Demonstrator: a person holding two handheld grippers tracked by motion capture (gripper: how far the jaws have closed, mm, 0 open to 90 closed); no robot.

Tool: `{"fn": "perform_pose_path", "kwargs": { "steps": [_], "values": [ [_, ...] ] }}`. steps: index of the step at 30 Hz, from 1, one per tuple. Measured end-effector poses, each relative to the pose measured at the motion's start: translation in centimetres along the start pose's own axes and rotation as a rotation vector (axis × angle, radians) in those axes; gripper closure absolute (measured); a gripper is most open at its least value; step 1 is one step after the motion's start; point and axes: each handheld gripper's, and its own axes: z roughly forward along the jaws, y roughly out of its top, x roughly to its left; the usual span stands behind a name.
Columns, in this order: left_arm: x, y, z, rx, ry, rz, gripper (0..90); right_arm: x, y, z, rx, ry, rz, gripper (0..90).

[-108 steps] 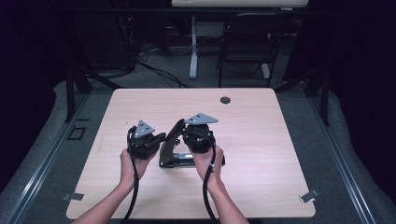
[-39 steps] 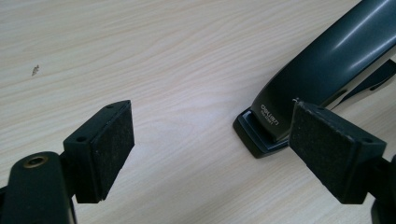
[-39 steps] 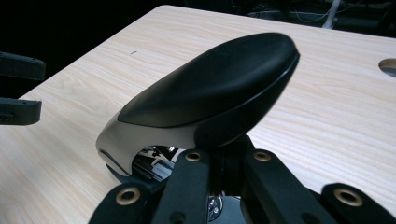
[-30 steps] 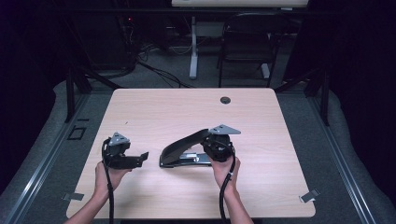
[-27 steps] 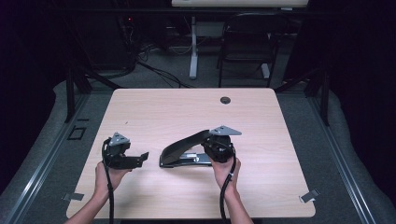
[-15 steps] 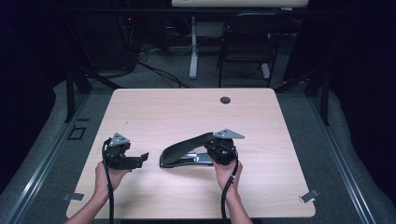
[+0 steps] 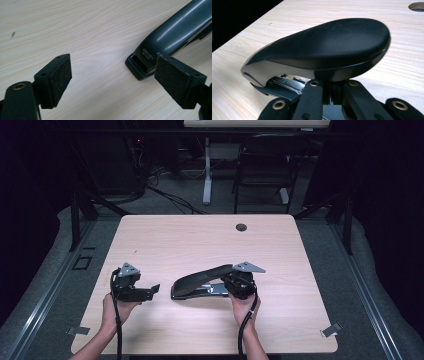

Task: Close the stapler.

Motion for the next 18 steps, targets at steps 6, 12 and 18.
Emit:
{"fn": "perform_pose_path", "kwargs": {
  "steps": [6, 12, 18],
  "values": [
    [0.1, -0.1, 0.0, -0.005, 0.001, 0.000, 14.5, -0.3, -0.7, 0.3, -0.014, 0.001, 0.014, 89.5],
    [0.2, -0.2, 0.1, -0.004, 0.004, -0.003, 13.7, -0.5, -1.1, 0.5, -0.006, -0.005, 0.022, 89.5],
    [0.2, -0.2, 0.1, -0.001, 0.002, -0.003, 13.4, -0.9, -1.6, 0.7, 0.008, -0.007, 0.036, 89.4]
  ]
}}
